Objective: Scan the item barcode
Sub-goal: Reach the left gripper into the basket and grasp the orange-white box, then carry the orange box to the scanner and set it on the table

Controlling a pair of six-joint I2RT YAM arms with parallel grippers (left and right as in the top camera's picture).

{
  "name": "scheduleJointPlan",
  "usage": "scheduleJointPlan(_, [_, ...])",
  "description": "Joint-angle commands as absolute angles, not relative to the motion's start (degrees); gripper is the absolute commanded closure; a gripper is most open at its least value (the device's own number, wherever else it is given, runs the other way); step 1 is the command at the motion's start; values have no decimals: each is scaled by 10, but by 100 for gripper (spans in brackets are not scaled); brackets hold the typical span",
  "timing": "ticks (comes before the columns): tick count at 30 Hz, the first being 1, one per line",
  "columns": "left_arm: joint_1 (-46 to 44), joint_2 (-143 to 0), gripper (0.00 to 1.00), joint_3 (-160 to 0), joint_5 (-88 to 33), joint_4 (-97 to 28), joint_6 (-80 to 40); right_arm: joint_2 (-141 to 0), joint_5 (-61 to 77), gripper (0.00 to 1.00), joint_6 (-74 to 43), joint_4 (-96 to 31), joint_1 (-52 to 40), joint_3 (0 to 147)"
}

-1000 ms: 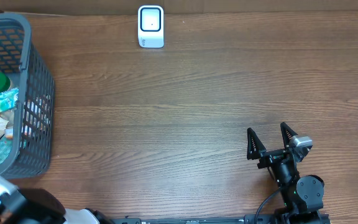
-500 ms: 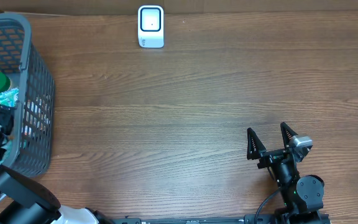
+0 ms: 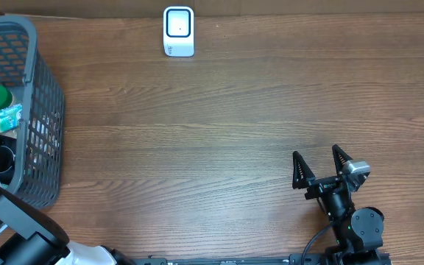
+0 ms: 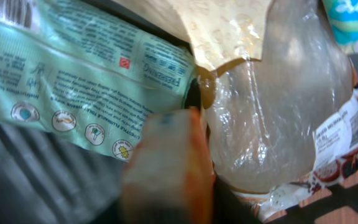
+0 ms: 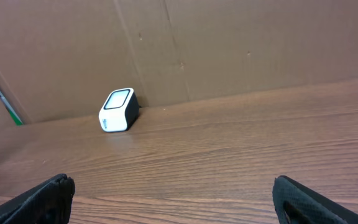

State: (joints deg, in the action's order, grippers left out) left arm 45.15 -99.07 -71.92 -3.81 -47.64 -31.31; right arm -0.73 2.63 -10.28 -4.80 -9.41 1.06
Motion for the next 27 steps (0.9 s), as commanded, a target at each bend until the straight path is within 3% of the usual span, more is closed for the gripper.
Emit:
scheduleJointPlan(1, [453,-996,87,-722,-40,-475,-298,-2,27,0,-102,-46,-93,5])
scheduleJointPlan(4, [453,-996,95,-726,-39,-480,-297,-2,27,0,-102,-46,-93,5])
scheduleJointPlan(11, [452,-990,96,-807,-49,-536,-295,-2,27,0,-102,-46,-93,5])
scheduleJointPlan(18, [425,-961,96,-1014,-87,-651,-282,-2,27,0,-102,-46,-93,5])
scheduleJointPlan(22, [373,-929,96,-1124,-105,-700,-249,-2,27,0,-102,-46,-93,5])
scheduleJointPlan(27, [232,-877,91,-1180,-87,-733,-192,-2,27,0,-102,-46,-93,5])
